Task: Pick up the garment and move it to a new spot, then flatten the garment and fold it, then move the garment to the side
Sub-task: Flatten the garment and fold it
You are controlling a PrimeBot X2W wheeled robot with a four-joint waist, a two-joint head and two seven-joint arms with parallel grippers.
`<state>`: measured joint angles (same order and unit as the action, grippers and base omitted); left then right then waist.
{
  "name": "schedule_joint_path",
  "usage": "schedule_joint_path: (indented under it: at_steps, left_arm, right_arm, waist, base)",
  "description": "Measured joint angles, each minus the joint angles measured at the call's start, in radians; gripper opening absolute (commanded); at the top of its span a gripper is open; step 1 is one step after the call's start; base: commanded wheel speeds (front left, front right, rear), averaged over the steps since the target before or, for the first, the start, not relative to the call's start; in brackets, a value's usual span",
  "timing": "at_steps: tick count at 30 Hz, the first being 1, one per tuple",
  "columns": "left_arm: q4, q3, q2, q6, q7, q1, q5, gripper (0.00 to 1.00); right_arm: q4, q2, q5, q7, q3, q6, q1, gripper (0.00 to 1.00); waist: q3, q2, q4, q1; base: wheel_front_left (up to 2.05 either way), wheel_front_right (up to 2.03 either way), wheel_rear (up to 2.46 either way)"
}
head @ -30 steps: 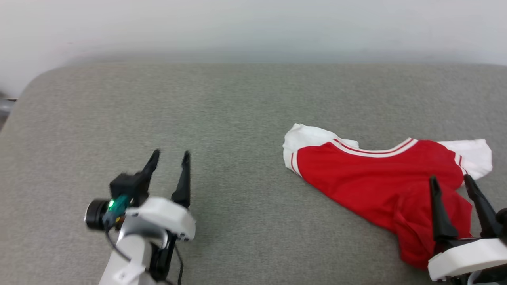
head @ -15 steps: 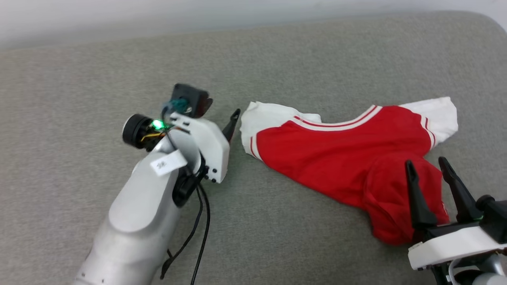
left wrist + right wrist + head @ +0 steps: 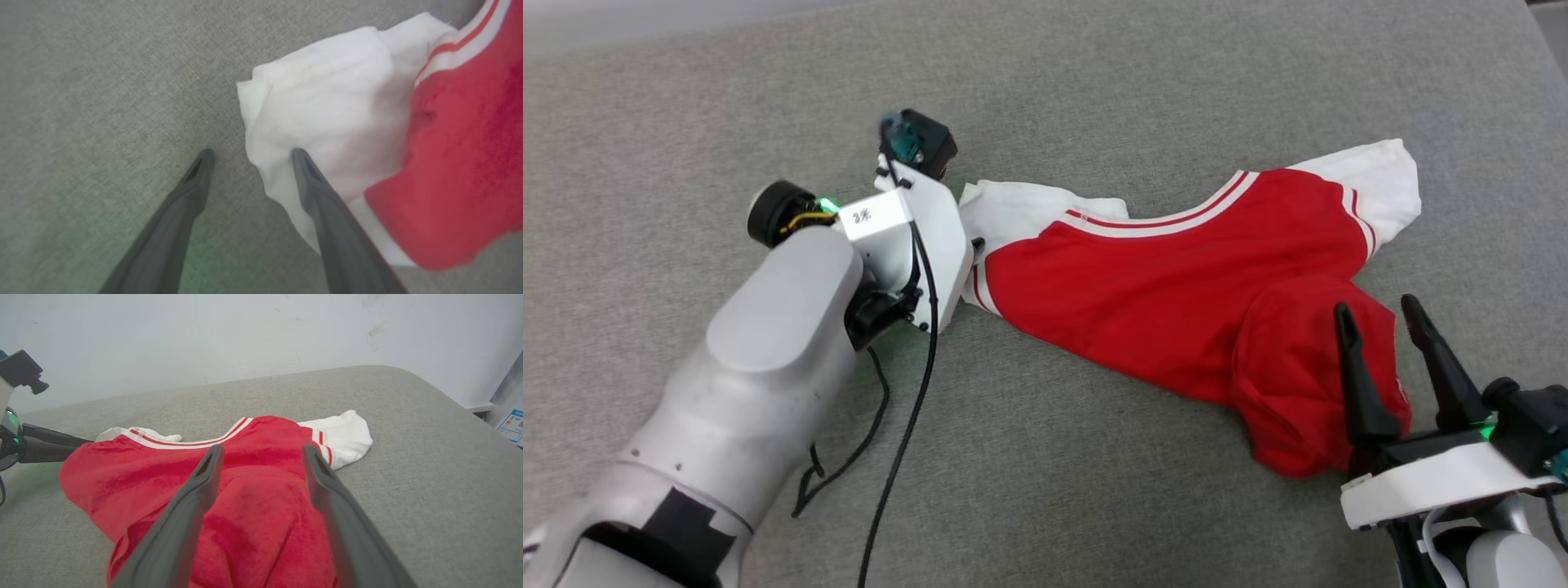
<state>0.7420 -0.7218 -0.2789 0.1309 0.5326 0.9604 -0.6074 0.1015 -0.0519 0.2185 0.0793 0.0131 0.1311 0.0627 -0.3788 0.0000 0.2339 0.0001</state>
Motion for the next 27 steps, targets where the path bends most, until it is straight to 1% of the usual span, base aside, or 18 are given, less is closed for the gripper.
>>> schedule_joint_path:
  at_steps: [4, 5, 6, 7, 12, 16, 19, 22, 24, 27]
  left_arm:
    - [0.023, -0.090, -0.020, 0.000, 0.078, 0.053, -0.060, 1.00]
    - [0.023, -0.115, -0.024, 0.000, 0.100, 0.067, -0.070, 0.93]
    - [0.020, -0.140, -0.029, -0.001, 0.116, 0.077, -0.085, 0.25]
    - [0.014, -0.159, -0.032, -0.003, 0.125, 0.087, -0.102, 0.00]
    - [0.009, -0.246, -0.055, -0.002, 0.105, 0.125, -0.128, 0.00]
    - [0.041, -0.268, -0.059, 0.003, 0.050, 0.139, -0.141, 0.00]
    - [0.060, -0.259, -0.063, 0.002, -0.020, 0.139, -0.154, 0.00]
    - [0.057, -0.231, -0.088, -0.004, -0.098, 0.132, -0.163, 0.00]
    - [0.039, -0.208, -0.104, -0.019, -0.145, 0.118, -0.171, 0.00]
    - [-0.011, -0.170, -0.126, -0.055, -0.212, 0.086, -0.189, 0.00]
  right_arm:
    - [-0.019, 0.000, 0.003, 0.010, -0.007, 0.000, 0.011, 1.00]
    - [-0.023, 0.000, 0.004, 0.014, -0.007, 0.000, 0.013, 1.00]
    - [-0.028, 0.000, 0.007, 0.017, -0.010, 0.000, 0.016, 1.00]
    - [-0.032, 0.000, 0.011, 0.018, -0.009, 0.000, 0.018, 1.00]
    - [-0.051, 0.000, 0.019, 0.027, -0.007, 0.000, 0.024, 1.00]
    - [-0.063, 0.000, 0.021, 0.034, 0.008, 0.000, 0.033, 1.00]
    - [-0.065, 0.000, 0.017, 0.034, 0.039, 0.000, 0.030, 1.00]
    - [-0.054, 0.000, 0.003, 0.024, 0.079, 0.000, 0.014, 1.00]
    - [-0.039, 0.000, -0.005, 0.015, 0.107, 0.000, 0.010, 1.00]
    - [-0.018, 0.000, -0.013, -0.002, 0.146, 0.000, -0.004, 1.00]
  waist:
    - [-0.014, 0.0000, 0.017, -0.0001]
    - [-0.018, 0.0000, 0.020, -0.0001]
    - [-0.021, 0.0000, 0.023, -0.0002]
    - [-0.025, 0.0000, 0.025, -0.0001]
    - [-0.036, 0.0000, 0.032, -0.0001]
    - [-0.028, 0.0000, 0.029, -0.0001]
    - [-0.012, 0.0000, 0.020, 0.0000]
    - [0.004, 0.0000, -0.002, 0.0000]
    - [0.016, 0.0000, -0.022, 0.0000]
    - [0.033, 0.0000, -0.056, 0.0000]
  base:
    - [0.00, 0.00, 0.00]
    - [0.00, 0.00, 0.00]
    - [0.00, 0.00, 0.00]
    - [0.00, 0.00, 0.00]
    - [0.00, 0.00, 0.00]
    - [0.00, 0.00, 0.00]
    - [0.00, 0.00, 0.00]
    - [0.00, 0.00, 0.00]
    - [0.00, 0.00, 0.00]
    - [0.00, 0.00, 0.00]
